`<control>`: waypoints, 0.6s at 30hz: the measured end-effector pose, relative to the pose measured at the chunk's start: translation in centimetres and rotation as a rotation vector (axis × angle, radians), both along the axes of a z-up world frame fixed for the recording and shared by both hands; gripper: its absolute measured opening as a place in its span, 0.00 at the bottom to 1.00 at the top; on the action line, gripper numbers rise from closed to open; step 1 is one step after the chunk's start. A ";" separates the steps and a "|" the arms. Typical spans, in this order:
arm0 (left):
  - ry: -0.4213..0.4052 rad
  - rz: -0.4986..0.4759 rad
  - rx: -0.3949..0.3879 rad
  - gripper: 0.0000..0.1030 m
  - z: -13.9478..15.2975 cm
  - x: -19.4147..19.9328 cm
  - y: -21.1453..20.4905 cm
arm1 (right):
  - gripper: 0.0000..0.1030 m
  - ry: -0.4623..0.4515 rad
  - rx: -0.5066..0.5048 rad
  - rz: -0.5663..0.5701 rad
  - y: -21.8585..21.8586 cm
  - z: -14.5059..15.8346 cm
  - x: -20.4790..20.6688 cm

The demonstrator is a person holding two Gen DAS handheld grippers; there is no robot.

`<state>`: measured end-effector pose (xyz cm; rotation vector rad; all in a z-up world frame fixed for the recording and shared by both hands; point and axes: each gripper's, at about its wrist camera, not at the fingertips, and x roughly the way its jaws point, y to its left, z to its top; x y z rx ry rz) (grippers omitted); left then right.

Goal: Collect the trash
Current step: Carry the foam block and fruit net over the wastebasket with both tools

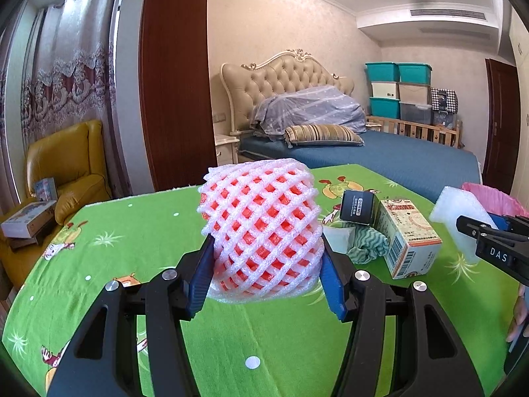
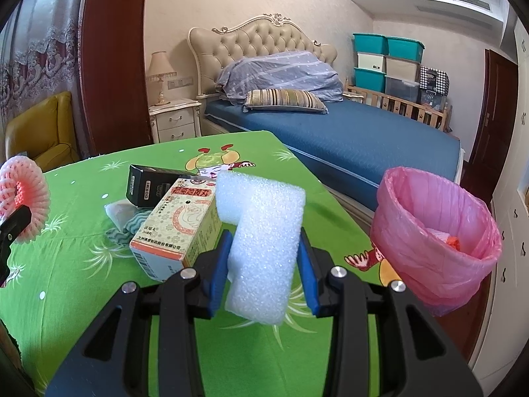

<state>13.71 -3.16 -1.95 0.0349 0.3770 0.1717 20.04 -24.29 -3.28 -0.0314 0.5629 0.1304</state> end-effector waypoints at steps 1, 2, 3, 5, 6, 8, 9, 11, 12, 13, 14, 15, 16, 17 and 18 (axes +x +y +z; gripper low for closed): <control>0.000 -0.005 0.001 0.53 0.2 0.1 0.0 | 0.36 -0.006 0.004 0.002 -0.1 0.1 0.0; 0.002 -0.017 -0.001 0.53 0.2 -0.2 -0.2 | 0.36 -0.011 0.006 0.003 -0.2 0.2 0.0; 0.000 -0.025 -0.003 0.53 0.2 -0.4 -0.3 | 0.36 -0.019 0.008 0.004 -0.2 0.3 -0.2; -0.007 -0.037 -0.002 0.53 0.3 -1.1 -0.6 | 0.36 -0.025 0.014 0.006 -0.3 0.4 -0.6; -0.012 -0.042 0.003 0.53 0.3 -1.5 -0.8 | 0.36 -0.025 0.027 0.014 -0.4 0.4 -1.0; -0.016 -0.047 0.004 0.53 0.3 -1.9 -1.0 | 0.36 -0.034 0.031 0.025 -0.4 0.5 -1.7; -0.017 -0.049 0.003 0.53 0.3 -2.1 -1.1 | 0.36 -0.043 0.025 0.032 -0.4 0.7 -2.3; -0.019 -0.051 0.002 0.53 0.3 -2.4 -1.3 | 0.36 -0.056 0.027 0.048 -0.4 0.9 -3.1; -0.019 -0.053 0.003 0.53 0.2 -2.5 -1.3 | 0.36 -0.062 0.041 0.062 -0.6 1.2 -3.8; -0.020 -0.056 0.007 0.53 0.2 -2.7 -1.5 | 0.36 -0.065 0.051 0.071 -0.7 1.3 -4.2; -0.020 -0.059 0.011 0.53 0.3 -2.7 -1.7 | 0.36 -0.067 0.054 0.076 -0.8 1.5 -4.4; -0.021 -0.062 0.017 0.54 0.3 -2.8 -1.9 | 0.37 -0.070 0.056 0.085 -0.9 1.6 -4.8; -0.022 -0.067 0.022 0.54 0.3 -3.0 -2.1 | 0.37 -0.071 0.058 0.091 -1.0 1.6 -5.1; -0.022 -0.071 0.024 0.54 0.3 -3.1 -2.2 | 0.37 -0.069 0.060 0.097 -1.1 1.6 -5.4; -0.023 -0.075 0.028 0.54 0.3 -3.3 -2.4 | 0.37 -0.068 0.060 0.099 -1.2 1.6 -5.6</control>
